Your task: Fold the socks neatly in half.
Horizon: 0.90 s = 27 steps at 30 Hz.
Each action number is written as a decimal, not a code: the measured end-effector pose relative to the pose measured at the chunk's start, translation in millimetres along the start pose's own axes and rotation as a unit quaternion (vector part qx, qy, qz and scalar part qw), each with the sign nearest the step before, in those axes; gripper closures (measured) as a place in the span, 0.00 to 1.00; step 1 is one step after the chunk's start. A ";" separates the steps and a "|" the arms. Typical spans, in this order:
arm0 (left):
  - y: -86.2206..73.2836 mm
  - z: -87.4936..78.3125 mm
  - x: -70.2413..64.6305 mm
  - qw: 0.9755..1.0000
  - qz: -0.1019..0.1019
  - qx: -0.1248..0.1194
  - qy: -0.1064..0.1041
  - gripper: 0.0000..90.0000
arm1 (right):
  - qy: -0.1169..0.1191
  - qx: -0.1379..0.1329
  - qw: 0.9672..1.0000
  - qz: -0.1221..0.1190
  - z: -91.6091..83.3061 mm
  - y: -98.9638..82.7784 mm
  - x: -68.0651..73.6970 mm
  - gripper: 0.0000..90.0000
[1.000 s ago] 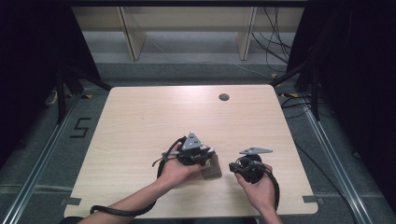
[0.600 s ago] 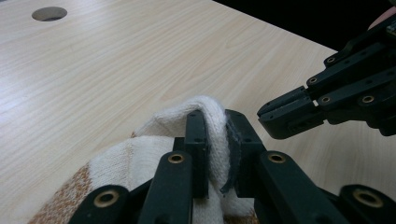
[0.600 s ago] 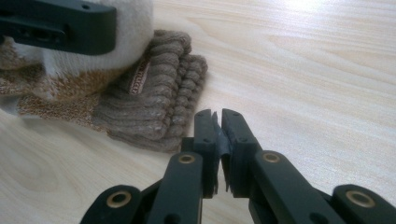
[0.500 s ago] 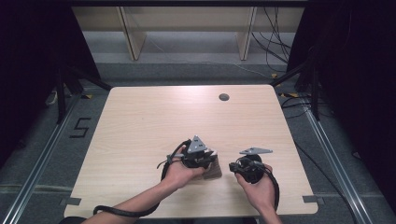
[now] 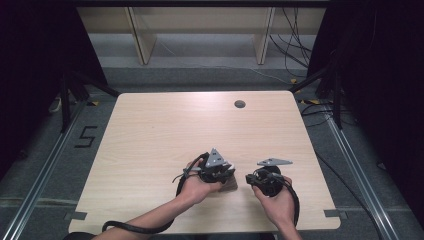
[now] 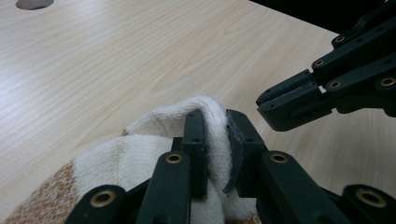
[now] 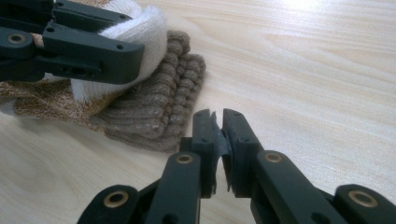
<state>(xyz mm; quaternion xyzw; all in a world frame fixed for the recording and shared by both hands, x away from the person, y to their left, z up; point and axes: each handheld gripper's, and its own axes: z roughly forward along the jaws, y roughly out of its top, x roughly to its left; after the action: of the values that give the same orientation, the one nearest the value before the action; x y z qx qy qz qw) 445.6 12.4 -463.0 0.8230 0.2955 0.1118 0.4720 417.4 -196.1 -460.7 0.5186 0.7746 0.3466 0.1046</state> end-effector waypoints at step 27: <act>9.9 -78.0 26.7 0.999 0.035 -0.022 0.024 0.62 | 0.019 -0.055 0.998 -0.021 -18.1 32.1 20.1 0.86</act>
<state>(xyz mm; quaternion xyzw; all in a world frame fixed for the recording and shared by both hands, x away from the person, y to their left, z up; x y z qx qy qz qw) 434.7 79.9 -415.9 0.8195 0.2752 0.1544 0.4784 422.5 -179.1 -422.7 0.4890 0.7671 0.3958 0.1254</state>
